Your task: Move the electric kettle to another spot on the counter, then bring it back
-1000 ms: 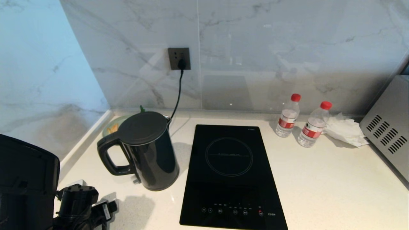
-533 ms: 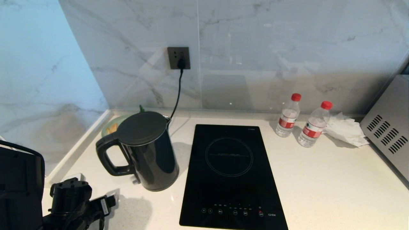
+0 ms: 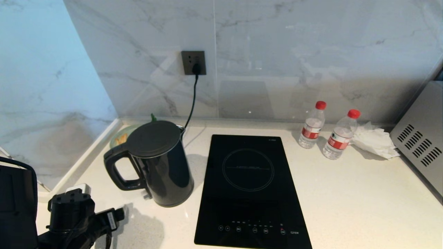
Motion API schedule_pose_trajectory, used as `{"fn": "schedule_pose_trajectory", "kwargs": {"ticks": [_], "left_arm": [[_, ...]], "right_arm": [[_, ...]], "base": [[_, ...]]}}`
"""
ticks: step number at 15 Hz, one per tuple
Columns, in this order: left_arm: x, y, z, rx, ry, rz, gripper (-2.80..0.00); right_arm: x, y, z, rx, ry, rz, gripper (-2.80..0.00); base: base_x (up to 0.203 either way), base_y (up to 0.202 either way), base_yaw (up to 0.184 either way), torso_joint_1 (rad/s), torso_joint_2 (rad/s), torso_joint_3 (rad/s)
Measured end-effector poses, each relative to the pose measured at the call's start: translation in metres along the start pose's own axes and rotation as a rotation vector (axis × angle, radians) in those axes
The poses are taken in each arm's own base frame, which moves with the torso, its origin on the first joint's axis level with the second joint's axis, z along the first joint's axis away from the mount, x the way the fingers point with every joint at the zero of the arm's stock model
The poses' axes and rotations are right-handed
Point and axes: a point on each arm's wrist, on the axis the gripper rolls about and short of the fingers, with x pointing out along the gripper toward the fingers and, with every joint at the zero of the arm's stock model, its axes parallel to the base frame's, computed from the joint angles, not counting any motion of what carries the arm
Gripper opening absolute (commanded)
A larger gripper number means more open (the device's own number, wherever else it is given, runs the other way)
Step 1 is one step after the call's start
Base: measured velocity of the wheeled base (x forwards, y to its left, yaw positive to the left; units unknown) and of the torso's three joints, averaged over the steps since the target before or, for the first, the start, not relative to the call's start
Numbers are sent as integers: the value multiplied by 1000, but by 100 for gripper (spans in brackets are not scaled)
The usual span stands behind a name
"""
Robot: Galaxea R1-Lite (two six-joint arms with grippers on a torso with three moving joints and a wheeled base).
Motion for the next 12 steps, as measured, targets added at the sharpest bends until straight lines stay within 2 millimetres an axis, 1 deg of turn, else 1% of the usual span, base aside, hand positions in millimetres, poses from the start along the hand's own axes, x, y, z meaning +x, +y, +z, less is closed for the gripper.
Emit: {"fn": "schedule_pose_trajectory", "kwargs": {"ticks": [2, 5, 12], "left_arm": [[-8, 1, 3, 53, -15, -14, 0], [-15, 3, 9, 77, -48, -24, 0], [-15, 4, 9, 118, -40, -17, 0]], "right_arm": [[0, 0, 0, 0, 0, -1, -280], [0, 0, 0, 0, -1, -1, -280], [0, 0, 0, 0, 1, 0, -280]], "base": [[0, 0, 0, 0, 0, 0], [0, 0, 0, 0, 0, 0], [0, 0, 0, 0, 0, 0]]}}
